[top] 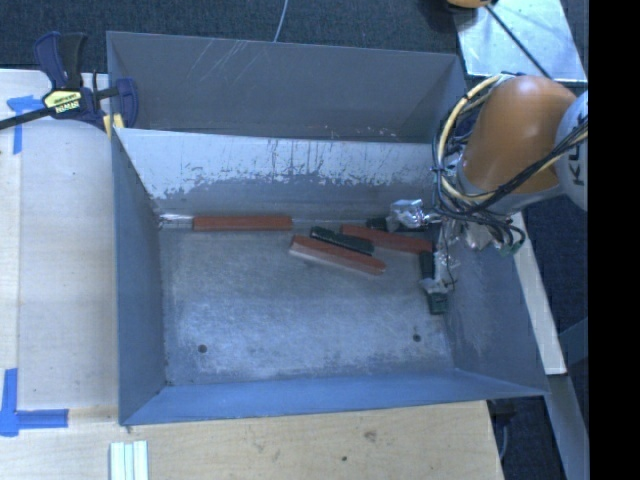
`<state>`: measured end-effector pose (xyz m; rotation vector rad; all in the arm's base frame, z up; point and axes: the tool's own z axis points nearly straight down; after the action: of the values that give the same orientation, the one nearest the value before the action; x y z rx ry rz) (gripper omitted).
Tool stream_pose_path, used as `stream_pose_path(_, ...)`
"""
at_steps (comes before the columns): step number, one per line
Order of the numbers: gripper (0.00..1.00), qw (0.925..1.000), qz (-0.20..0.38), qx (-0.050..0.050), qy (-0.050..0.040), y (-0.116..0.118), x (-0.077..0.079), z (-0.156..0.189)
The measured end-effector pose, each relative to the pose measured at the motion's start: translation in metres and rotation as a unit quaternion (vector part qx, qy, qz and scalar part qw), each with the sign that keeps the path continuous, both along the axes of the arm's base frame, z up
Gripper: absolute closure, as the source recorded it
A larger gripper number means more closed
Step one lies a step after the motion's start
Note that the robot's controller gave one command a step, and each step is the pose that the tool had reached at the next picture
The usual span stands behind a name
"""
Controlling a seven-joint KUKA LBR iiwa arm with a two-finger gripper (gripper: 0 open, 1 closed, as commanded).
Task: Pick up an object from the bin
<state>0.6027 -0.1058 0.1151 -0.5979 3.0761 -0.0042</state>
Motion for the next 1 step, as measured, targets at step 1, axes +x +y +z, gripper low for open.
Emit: stream_pose_path(1,1.00,0.9883,-0.153,0.002,0.0006,-0.0012,0.0085,-0.0363)
